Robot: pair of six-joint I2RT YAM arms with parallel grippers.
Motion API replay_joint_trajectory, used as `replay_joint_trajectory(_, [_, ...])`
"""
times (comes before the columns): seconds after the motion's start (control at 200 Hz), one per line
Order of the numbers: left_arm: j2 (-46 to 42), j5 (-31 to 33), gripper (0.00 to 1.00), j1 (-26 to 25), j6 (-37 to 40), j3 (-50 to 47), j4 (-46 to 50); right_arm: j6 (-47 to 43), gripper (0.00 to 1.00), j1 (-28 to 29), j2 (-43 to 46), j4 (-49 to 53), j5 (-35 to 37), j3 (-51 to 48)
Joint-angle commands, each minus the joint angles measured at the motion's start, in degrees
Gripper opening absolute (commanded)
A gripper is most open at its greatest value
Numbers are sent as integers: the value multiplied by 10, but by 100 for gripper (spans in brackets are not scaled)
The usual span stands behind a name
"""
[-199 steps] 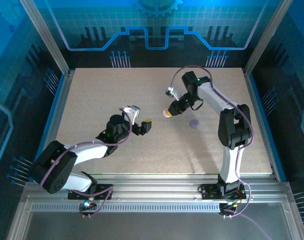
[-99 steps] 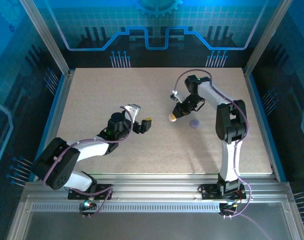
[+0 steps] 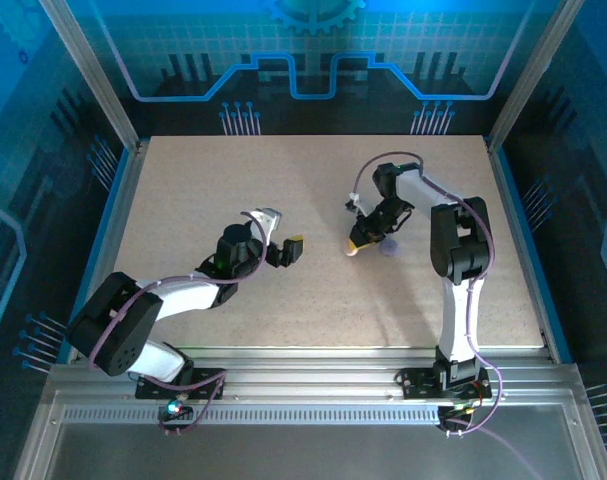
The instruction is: Insert wireless bluetooth earbuds into charging case
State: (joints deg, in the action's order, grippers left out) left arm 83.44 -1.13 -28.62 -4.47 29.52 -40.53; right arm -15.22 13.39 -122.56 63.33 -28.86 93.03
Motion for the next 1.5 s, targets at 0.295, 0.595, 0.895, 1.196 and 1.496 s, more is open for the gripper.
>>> replay_joint_trajectory(0.295, [-3, -5, 92, 5, -2, 9, -4, 12, 20, -26, -24, -6, 15, -14])
replay_joint_trajectory(0.595, [-12, 2, 92, 5, 9, 5, 4, 30, 24, -27, -39, 7, 27, 9])
replay_joint_trajectory(0.895, [-27, 12, 92, 6, 16, -4, 12, 47, 31, -24, -44, 15, 51, 21])
replay_joint_trajectory(1.196, [-41, 18, 92, 11, 18, -11, 12, 67, 37, -23, -34, 7, 64, 24])
replay_joint_trajectory(1.496, [-66, 23, 92, 17, 11, -18, 31, 77, 41, -20, -10, 0, 88, 30])
